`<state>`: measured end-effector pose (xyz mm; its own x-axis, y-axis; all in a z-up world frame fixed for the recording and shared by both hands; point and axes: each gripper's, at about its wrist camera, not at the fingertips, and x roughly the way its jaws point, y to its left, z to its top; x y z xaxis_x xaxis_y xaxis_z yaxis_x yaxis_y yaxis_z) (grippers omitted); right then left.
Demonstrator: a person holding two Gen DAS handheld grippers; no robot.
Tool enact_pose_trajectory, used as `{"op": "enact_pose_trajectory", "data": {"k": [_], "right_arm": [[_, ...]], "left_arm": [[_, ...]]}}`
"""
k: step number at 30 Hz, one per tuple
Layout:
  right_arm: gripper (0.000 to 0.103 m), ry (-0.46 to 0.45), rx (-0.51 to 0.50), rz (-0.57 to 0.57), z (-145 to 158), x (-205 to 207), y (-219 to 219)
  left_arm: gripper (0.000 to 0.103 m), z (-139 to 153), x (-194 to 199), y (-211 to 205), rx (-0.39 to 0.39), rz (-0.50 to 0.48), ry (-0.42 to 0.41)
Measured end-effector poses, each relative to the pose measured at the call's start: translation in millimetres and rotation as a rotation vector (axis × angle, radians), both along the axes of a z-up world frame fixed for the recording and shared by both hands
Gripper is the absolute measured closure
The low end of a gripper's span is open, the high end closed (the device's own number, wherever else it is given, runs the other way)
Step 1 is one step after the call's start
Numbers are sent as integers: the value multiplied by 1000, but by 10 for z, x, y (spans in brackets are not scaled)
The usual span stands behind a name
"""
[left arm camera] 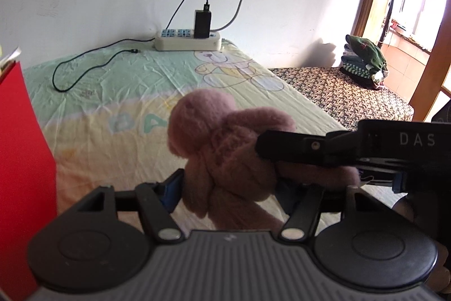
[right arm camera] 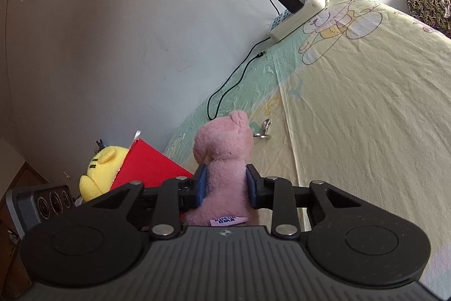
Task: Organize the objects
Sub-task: 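Lift the pink teddy bear and carry it toward the red box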
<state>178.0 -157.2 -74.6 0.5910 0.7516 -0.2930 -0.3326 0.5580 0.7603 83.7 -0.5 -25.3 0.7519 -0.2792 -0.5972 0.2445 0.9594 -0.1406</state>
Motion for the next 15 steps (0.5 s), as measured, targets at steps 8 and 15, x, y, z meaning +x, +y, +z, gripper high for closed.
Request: {"op": "enact_pose_trajectory", "data": {"k": [8,15], "right_arm": [[72,-93,46,-85,204,-375,-127],[72,-201,53,-126,417,-663,-155]], "left_arm": [[37,225,-313,-118,8,-49,-130],[37,425,-545,-97,-26,-84,-212]]}}
